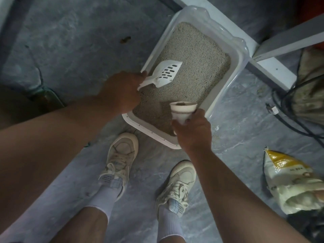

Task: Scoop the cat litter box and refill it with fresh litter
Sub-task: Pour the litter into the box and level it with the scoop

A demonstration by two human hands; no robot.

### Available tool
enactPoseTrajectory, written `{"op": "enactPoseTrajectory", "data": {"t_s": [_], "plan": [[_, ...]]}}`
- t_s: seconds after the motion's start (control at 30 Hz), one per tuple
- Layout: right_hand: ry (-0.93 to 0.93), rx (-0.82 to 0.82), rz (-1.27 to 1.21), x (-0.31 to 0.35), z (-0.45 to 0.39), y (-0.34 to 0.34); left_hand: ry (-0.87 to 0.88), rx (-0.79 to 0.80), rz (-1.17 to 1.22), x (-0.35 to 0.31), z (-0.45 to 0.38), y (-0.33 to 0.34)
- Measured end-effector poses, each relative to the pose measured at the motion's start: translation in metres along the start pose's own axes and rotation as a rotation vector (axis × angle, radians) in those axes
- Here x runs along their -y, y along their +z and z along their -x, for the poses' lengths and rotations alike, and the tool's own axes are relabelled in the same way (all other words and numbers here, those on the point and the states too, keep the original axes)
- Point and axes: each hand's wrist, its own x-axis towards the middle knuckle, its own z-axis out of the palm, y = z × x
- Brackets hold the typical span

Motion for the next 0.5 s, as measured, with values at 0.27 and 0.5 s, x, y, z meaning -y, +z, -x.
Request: {"op": "enactPoseTrajectory", "data": {"t_s": [0.27,0.5], "plan": [[-0.007,-0.042,0.085,-0.018,-0.012,-0.035,-0.001,0.010,-0.035,-0.010,0.006,0.002],[0.028,-0.038,0.083,-0.018,-0.018,-0.050,-0.052,0.010,0.023,-0.014,0.009,-0.002]]}}
